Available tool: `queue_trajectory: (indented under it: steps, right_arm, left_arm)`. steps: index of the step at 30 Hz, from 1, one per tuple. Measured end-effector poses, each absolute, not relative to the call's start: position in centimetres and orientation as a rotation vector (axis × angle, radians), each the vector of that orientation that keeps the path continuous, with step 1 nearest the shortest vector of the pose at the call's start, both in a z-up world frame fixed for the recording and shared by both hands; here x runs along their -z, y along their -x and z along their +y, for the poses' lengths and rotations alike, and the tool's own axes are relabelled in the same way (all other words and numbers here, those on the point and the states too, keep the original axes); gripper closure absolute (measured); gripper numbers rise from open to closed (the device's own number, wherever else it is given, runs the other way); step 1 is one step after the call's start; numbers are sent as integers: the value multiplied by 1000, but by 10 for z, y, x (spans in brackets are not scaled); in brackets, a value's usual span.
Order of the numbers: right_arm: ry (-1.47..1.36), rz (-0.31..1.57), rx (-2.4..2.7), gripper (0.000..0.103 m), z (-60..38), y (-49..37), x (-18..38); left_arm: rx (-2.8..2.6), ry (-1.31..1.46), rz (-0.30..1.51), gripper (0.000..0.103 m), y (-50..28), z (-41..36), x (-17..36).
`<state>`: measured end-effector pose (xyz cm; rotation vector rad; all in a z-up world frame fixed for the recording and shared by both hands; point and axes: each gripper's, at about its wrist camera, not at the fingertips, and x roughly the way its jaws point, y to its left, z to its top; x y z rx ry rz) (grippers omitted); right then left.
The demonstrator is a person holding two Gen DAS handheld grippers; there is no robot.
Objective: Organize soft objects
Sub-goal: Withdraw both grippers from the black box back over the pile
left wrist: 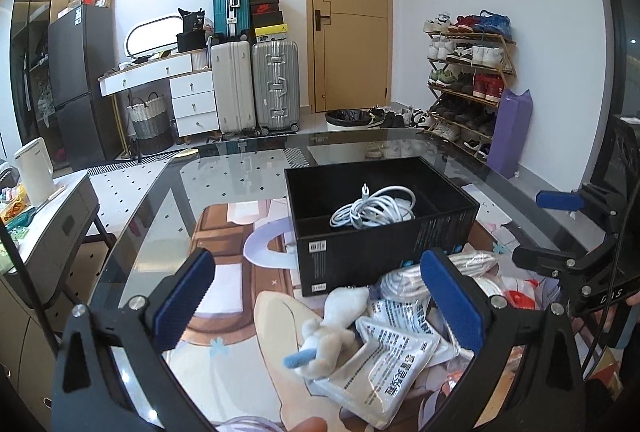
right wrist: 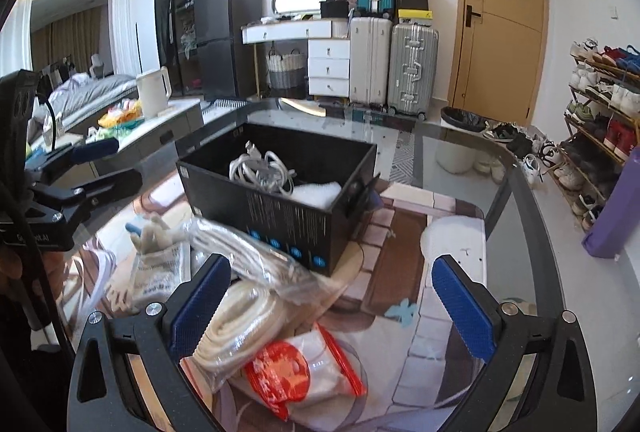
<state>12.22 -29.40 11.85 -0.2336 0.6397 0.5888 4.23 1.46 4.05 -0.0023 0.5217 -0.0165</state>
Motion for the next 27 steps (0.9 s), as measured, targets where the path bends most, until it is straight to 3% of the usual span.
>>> queue_trajectory:
  steps: [27]
  right_arm:
    - [354,724,-665,1,-302,-115,-99]
  left_arm:
    - [4,20,592,0,-43,16,-22]
